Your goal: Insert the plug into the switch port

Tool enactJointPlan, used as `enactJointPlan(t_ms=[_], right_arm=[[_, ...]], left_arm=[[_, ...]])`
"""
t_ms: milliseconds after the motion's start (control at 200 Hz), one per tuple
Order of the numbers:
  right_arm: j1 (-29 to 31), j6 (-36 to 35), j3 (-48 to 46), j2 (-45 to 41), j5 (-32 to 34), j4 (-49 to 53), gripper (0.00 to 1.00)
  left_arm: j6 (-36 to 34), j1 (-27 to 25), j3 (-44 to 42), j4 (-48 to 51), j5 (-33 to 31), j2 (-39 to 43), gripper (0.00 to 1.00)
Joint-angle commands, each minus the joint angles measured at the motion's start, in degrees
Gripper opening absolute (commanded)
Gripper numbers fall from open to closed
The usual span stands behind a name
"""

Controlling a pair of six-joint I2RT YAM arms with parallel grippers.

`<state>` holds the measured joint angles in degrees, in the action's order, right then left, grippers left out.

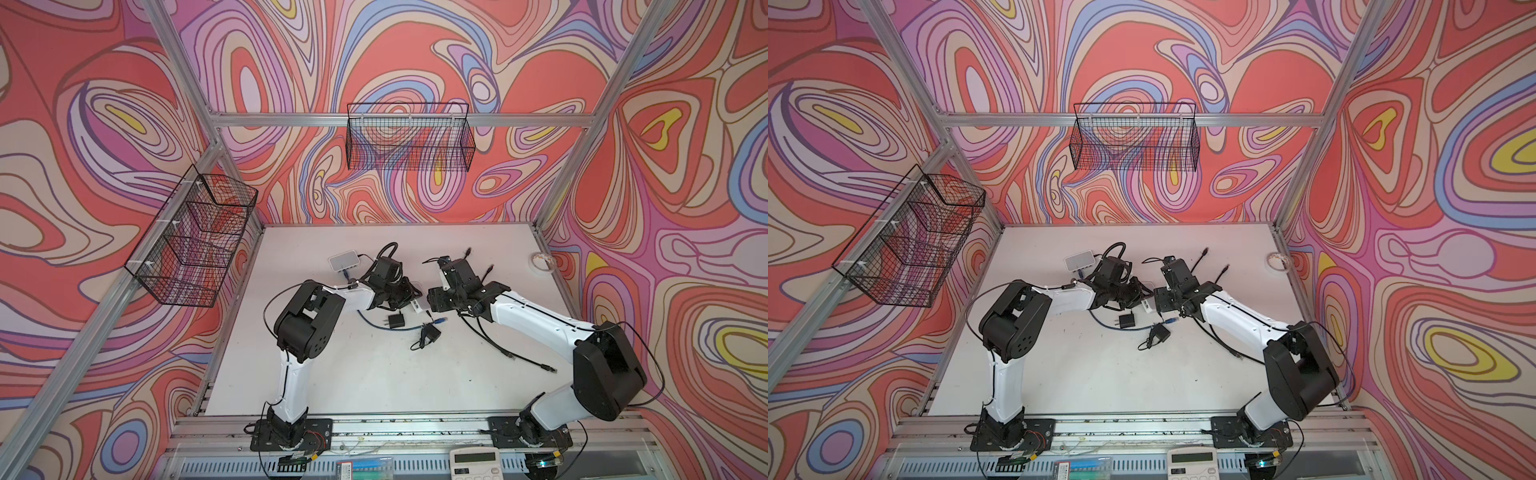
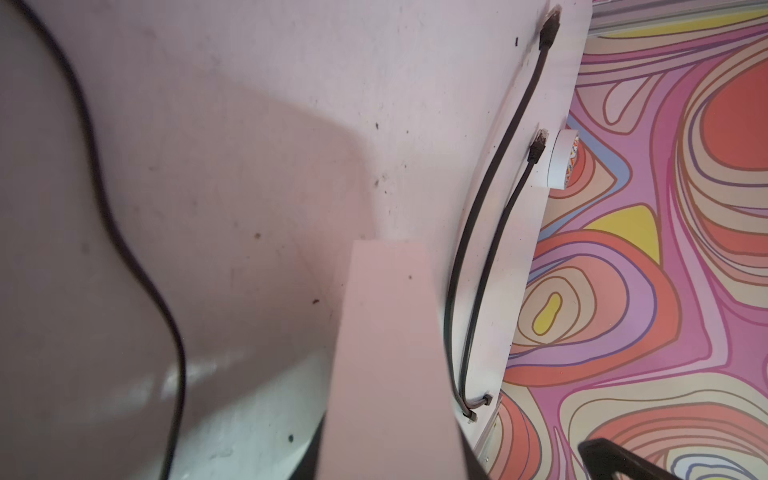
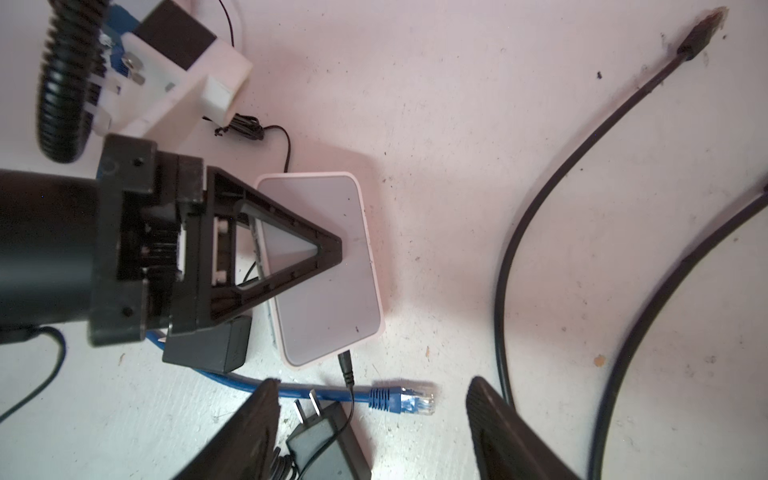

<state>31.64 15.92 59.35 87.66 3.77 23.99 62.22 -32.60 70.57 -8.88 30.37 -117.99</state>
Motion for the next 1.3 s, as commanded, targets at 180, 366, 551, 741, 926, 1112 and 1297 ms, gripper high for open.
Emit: enactJointPlan(t_ms=[180, 366, 551, 741, 926, 1112, 1297], right_arm=[[-0.59, -0.28, -1.17, 2.31, -2.58, -1.22, 0.80], [-0.61, 0.22, -0.94, 3.83, -4.42, -2.11, 0.83], [-0.61, 0.49, -0.54, 5.05, -5.12, -2.82, 0.87], [-0.52, 2.27, 1.60, 7.71, -4.70, -1.71, 0.92], [0.71, 2.44, 3.72, 10.69, -2.79, -0.59, 0.98], [2.10, 2.51, 6.30, 13.51, -2.39, -0.08, 0.99], [4.39, 2.64, 9.73, 18.48, 0.66, 1.91, 0.98]], left_arm=[[-1.63, -0.19, 1.41, 5.39, -3.03, -1.04, 0.39], [-4.13, -0.10, 2.89, 11.70, -5.20, 0.49, 0.53], [-7.90, -0.02, 4.94, 20.05, -9.76, 3.19, 0.78], [-10.59, 0.73, 5.95, 27.21, -13.65, 6.00, 1.00], [-13.58, 2.49, 4.23, 30.48, -15.08, 11.64, 1.00], [-16.79, 3.71, 2.90, 32.81, -15.08, 18.59, 1.00], [-17.13, 6.55, -3.65, 33.58, -14.19, 27.26, 1.00]])
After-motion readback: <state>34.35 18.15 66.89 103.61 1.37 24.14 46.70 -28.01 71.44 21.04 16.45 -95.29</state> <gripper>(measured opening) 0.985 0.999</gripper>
